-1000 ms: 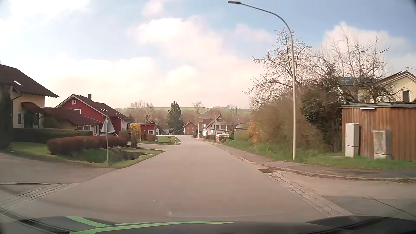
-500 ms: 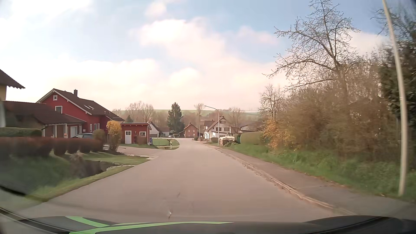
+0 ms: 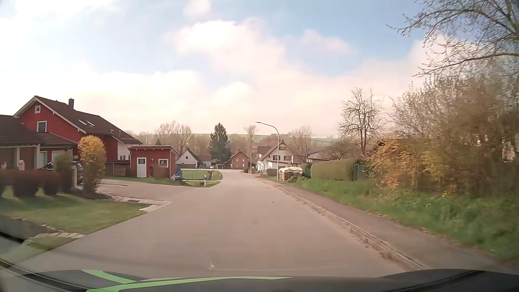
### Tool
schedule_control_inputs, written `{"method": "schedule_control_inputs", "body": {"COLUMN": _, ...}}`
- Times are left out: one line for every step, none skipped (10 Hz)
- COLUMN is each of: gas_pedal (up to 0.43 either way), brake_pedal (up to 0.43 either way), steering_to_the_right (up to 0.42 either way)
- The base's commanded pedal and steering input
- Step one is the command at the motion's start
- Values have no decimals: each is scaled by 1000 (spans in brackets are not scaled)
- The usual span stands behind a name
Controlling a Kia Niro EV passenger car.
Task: Follow the waypoints while adhering to traffic rules and regulations
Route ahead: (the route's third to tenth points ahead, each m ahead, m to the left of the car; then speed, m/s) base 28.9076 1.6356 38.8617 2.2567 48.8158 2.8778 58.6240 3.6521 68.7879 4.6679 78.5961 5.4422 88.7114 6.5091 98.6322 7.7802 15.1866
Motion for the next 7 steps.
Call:
{"method": "schedule_control_inputs", "body": {"gas_pedal": 0, "brake_pedal": 0, "steering_to_the_right": -5}}
{"method": "schedule_control_inputs", "body": {"gas_pedal": 0, "brake_pedal": 0, "steering_to_the_right": -6}}
{"method": "schedule_control_inputs", "body": {"gas_pedal": 0, "brake_pedal": 0, "steering_to_the_right": -7}}
{"method": "schedule_control_inputs", "body": {"gas_pedal": 0, "brake_pedal": 0, "steering_to_the_right": -8}}
{"method": "schedule_control_inputs", "body": {"gas_pedal": 0, "brake_pedal": 0, "steering_to_the_right": -9}}
{"method": "schedule_control_inputs", "body": {"gas_pedal": 0, "brake_pedal": 0, "steering_to_the_right": -9}}
{"method": "schedule_control_inputs", "body": {"gas_pedal": 0, "brake_pedal": 0, "steering_to_the_right": -9}}
